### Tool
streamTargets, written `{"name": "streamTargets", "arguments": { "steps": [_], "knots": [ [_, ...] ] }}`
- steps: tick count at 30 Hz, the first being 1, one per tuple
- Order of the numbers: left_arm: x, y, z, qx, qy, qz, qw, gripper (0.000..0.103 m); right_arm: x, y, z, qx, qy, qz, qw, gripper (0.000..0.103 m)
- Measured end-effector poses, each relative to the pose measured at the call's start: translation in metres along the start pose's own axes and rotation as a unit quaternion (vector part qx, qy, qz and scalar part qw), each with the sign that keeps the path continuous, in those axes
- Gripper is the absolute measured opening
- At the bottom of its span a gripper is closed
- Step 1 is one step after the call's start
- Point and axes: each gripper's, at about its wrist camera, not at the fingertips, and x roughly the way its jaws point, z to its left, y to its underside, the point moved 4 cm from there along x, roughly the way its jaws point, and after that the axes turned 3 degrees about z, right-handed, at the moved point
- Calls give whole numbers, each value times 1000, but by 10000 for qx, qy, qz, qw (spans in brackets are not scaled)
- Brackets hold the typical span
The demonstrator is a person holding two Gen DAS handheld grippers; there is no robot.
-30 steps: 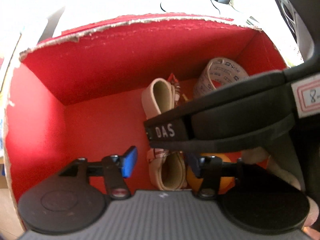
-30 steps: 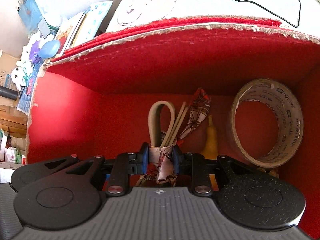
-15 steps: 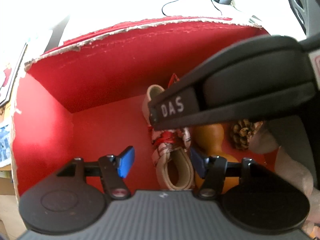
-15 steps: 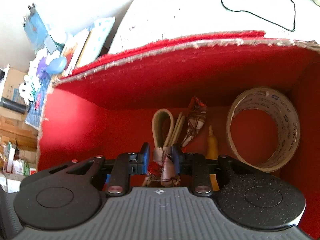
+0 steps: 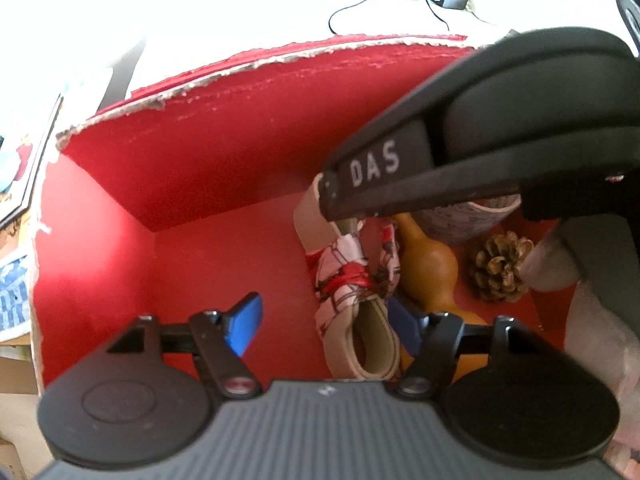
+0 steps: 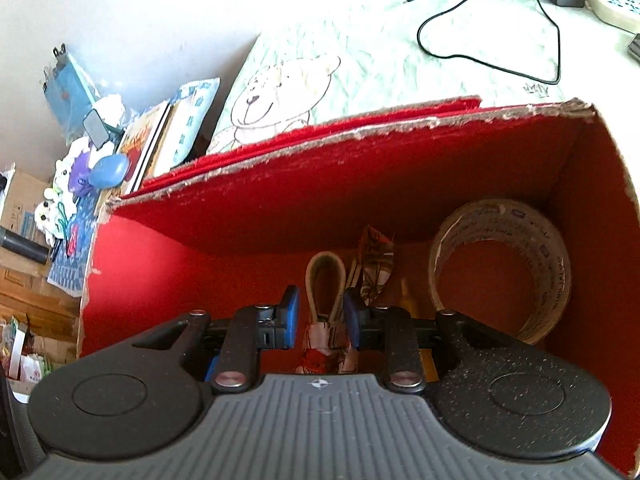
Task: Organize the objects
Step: 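Lower the shoe with the right gripper into the box beside the gourd, then open the right gripper to release the shoe inside the box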
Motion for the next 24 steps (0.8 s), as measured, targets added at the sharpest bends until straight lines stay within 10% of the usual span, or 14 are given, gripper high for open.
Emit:
{"name": "streamTargets", "arguments": {
  "steps": [24],
  "knots": [
    [-1, 7, 27, -22, -493, -188, 9986, 72, 5, -7, 7, 373, 236, -589, 9973, 28]
  ]
}}
